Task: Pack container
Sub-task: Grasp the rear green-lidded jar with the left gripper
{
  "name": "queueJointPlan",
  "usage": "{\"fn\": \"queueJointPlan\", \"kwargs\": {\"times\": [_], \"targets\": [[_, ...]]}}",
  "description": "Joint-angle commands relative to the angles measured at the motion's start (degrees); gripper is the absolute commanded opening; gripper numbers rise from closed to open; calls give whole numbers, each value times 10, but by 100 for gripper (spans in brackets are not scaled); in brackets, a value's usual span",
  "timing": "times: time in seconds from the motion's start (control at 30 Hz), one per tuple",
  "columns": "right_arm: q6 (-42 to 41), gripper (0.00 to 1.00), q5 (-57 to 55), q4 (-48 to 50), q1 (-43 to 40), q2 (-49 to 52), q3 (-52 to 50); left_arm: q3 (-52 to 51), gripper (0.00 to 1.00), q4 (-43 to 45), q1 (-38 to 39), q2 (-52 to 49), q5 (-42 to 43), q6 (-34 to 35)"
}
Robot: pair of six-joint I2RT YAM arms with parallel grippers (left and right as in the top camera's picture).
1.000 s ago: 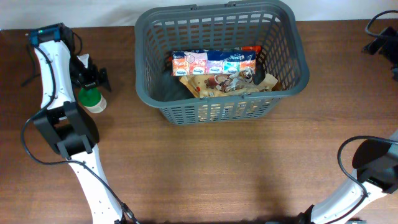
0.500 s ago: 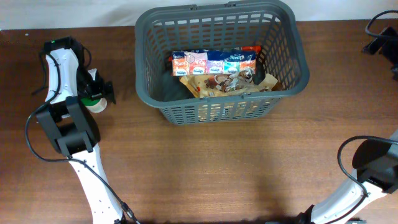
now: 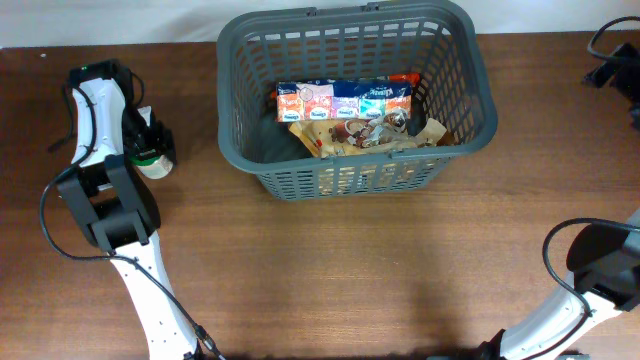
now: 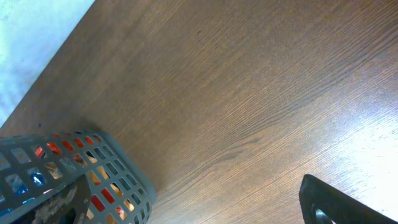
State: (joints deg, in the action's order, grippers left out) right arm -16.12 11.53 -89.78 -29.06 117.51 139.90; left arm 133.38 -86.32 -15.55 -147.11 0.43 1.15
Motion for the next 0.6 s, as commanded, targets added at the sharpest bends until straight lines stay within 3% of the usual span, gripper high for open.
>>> {"fn": "queueJointPlan", "kwargs": {"times": [0.0,0.13,0.2,0.27,0.3,0.47,0.57], "targets": [[-1,99,3,0,2,3,-3,-18,75,4,0,-11,13,-3],[-1,98,3,0,2,3,-3,-18,79,4,0,-11,13,-3],[-1,99,3,0,2,3,-3,-18,63,3,0,-11,13,-3],[-1,99,3,0,2,3,-3,-18,36,3,0,-11,13,-3],[-1,99,3,0,2,3,-3,-18,29,2,0,-11,13,-3],[-1,99,3,0,2,3,-3,18,16,-19,0,-10,13,-3],[-1,99,3,0,2,3,-3,87,3,-45,0,-4,14,-7]]}}
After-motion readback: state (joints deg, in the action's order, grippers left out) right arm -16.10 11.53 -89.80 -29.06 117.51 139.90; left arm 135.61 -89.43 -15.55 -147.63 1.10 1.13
